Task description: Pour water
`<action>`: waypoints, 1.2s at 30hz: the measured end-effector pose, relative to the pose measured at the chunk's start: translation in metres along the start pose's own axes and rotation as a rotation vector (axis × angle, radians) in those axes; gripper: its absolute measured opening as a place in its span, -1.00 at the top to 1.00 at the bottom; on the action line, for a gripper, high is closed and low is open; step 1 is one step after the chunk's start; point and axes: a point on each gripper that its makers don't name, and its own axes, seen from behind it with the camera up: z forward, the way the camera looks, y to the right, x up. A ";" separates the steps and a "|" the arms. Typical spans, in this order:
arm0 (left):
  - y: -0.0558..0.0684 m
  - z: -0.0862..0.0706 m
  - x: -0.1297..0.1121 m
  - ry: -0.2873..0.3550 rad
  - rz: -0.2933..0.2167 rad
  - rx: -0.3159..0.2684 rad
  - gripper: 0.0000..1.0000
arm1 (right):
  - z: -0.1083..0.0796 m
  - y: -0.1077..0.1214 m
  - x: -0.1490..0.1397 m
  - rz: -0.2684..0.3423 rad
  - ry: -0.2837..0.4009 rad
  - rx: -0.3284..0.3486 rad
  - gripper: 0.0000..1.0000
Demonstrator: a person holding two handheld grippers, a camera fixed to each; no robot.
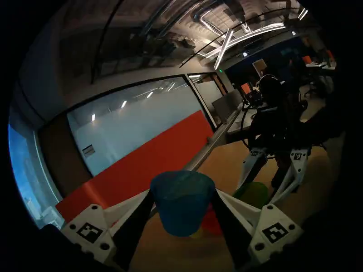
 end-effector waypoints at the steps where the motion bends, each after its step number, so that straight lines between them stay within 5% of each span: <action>1: 0.001 0.000 0.001 0.001 0.006 -0.002 -0.72 | 0.001 -0.001 0.000 -0.001 -0.001 0.001 -0.83; 36: 0.001 -0.004 0.026 0.002 0.246 0.021 -0.72 | 0.013 -0.012 0.003 -0.019 -0.003 0.037 -0.83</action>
